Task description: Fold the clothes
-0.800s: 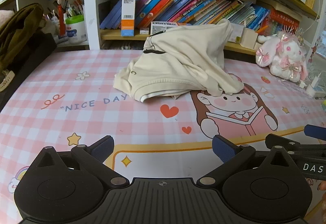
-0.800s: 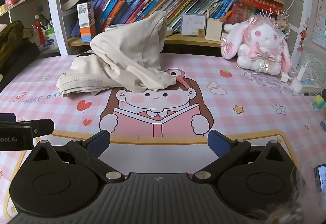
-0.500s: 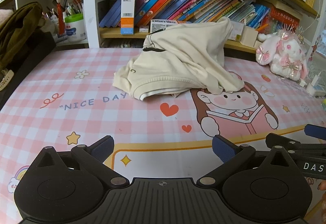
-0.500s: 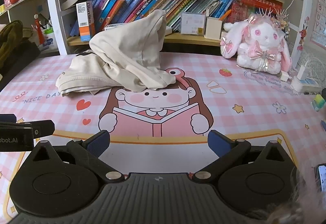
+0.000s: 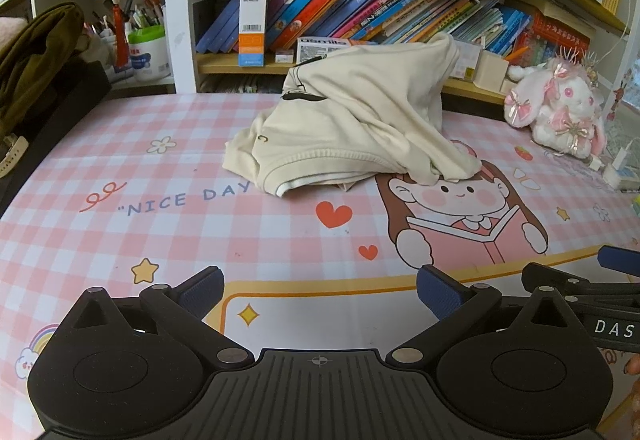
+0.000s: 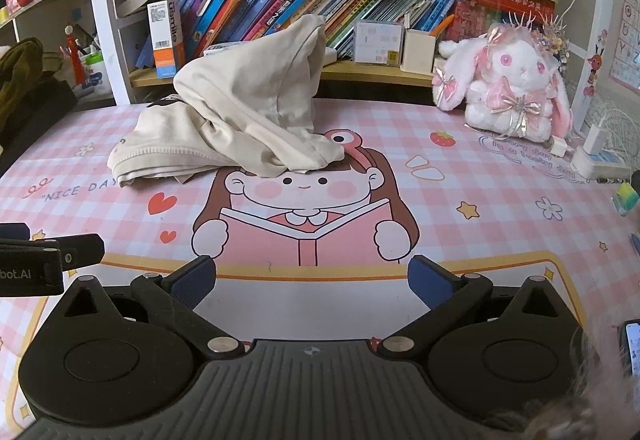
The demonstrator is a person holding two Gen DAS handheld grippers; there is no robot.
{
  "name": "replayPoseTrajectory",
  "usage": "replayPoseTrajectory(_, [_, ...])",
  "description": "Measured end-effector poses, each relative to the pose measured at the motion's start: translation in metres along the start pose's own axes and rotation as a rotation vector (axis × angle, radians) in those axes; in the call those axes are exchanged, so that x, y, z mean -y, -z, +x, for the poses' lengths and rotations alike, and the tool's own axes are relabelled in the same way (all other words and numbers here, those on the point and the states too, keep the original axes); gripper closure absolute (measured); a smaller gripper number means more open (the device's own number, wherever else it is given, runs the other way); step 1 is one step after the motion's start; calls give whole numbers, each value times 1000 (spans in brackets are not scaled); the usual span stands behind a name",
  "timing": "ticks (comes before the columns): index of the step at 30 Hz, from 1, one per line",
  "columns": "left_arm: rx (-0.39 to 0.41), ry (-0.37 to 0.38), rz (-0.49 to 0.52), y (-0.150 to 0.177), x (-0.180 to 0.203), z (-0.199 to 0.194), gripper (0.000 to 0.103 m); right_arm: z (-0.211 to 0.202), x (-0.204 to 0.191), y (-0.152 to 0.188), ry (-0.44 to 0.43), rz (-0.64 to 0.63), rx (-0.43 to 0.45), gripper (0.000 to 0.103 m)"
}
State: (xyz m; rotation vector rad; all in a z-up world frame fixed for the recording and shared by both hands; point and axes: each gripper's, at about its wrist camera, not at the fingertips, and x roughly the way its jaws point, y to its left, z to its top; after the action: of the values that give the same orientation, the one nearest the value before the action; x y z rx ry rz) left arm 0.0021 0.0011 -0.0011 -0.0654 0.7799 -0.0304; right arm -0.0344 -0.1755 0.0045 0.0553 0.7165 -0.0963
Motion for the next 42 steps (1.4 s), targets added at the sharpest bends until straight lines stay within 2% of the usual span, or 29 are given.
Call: replayPoseTrajectory(42, [-9,2,0,0,0,1,0,5,2,1,-1,-4,-18,0])
